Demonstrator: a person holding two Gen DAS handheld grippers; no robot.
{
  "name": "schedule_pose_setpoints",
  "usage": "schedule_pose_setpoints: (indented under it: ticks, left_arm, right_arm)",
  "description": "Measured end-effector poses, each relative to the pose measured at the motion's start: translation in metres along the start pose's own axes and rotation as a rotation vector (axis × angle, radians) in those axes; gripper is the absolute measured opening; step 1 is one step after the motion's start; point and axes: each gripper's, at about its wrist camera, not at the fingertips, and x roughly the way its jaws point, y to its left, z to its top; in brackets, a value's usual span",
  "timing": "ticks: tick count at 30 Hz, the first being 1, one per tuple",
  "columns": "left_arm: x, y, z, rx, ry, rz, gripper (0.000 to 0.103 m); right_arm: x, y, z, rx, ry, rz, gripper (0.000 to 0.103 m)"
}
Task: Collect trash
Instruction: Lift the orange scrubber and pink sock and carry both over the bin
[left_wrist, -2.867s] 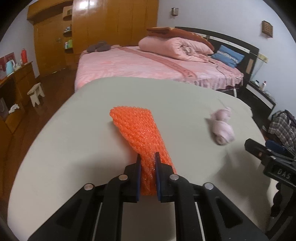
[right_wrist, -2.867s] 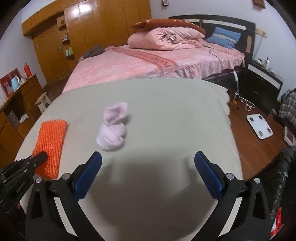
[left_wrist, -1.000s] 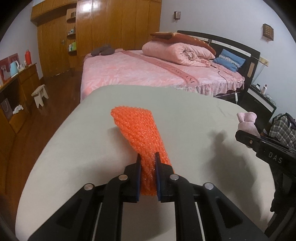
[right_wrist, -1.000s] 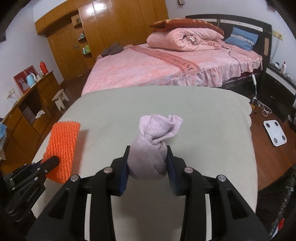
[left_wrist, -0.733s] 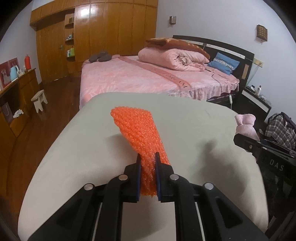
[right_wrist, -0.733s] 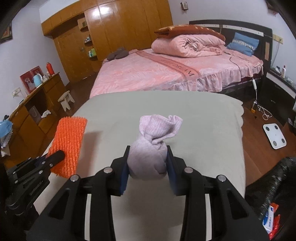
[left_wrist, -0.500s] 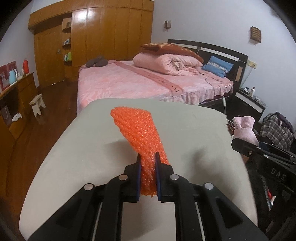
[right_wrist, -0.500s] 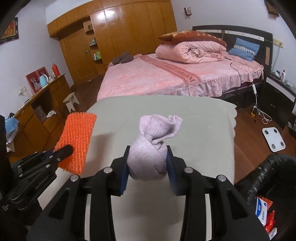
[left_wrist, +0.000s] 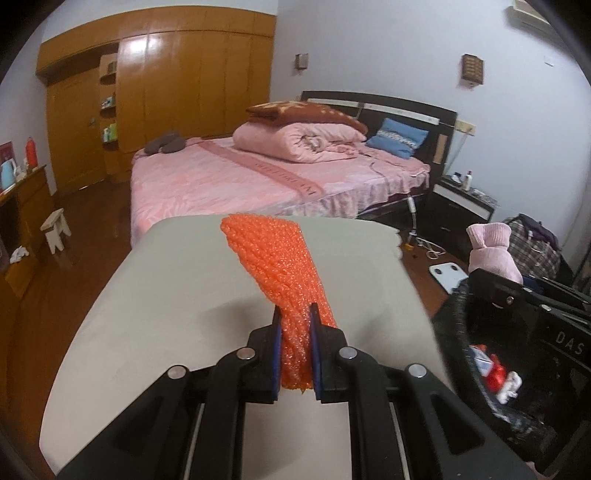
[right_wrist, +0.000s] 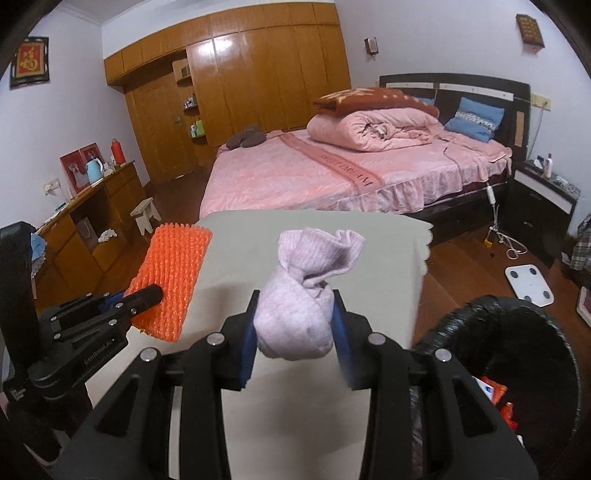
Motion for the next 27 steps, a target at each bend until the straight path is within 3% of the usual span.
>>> schedule_pose_setpoints:
  ticks: [12,27]
  left_arm:
    - [-0.036,-0.058,0.005,0.059,-0.061,-0.1,0.012]
    - [-0.053,-0.135,0.014,0.178,-0.103,-0.245,0.012]
  right_arm:
    - [-0.075,-0.036,-0.011,0.025,-0.097,-0.086,0.035]
    - [-0.127,-0.082,-0.029,0.055,-0.149,-0.194,0.035]
